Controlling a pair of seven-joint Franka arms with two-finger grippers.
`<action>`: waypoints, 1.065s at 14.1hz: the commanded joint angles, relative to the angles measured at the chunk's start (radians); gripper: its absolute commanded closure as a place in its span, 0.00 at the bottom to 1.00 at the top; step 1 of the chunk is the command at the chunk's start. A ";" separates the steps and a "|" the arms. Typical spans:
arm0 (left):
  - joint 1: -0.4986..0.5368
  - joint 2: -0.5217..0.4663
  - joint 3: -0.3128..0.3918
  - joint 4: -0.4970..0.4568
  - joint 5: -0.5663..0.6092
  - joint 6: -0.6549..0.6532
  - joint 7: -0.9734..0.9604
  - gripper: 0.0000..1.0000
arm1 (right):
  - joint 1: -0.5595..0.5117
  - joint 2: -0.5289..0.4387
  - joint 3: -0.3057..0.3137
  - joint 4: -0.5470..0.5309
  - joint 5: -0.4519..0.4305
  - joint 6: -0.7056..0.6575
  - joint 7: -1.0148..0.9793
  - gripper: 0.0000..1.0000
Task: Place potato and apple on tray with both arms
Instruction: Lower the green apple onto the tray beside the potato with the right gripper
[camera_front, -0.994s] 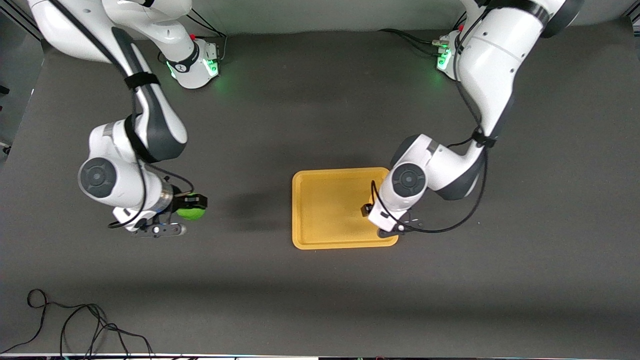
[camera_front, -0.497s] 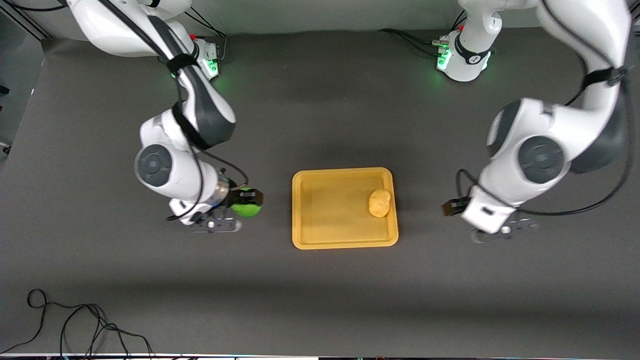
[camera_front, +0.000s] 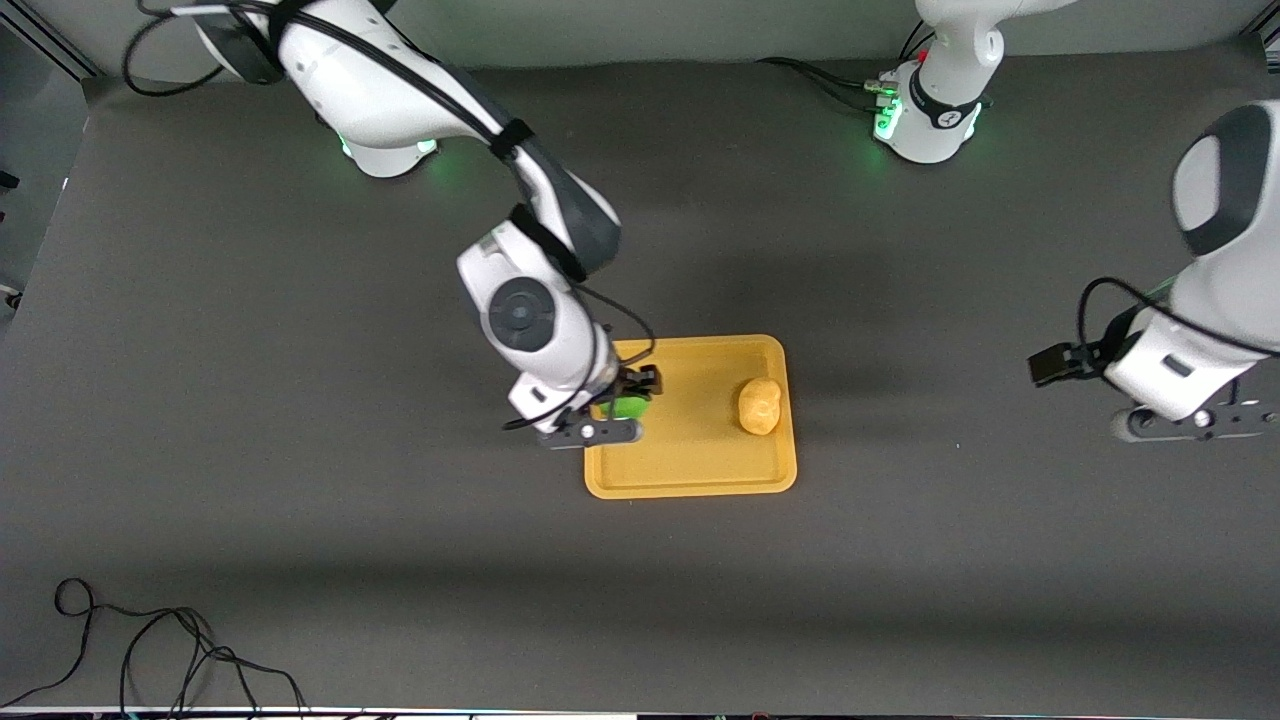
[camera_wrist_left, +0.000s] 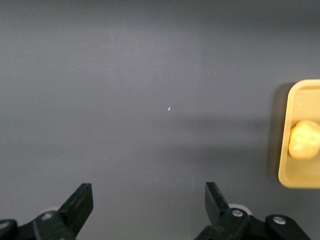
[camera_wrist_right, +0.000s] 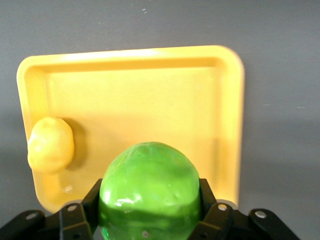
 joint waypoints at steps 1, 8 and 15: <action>-0.037 -0.114 0.118 -0.059 -0.089 -0.030 0.113 0.00 | 0.047 0.123 -0.014 0.118 -0.028 0.040 0.086 0.61; -0.079 -0.240 0.197 -0.173 -0.102 0.050 0.174 0.00 | 0.076 0.223 -0.014 0.143 -0.110 0.109 0.156 0.61; -0.088 -0.234 0.196 -0.174 -0.094 0.047 0.173 0.00 | 0.082 0.238 -0.014 0.146 -0.113 0.142 0.181 0.61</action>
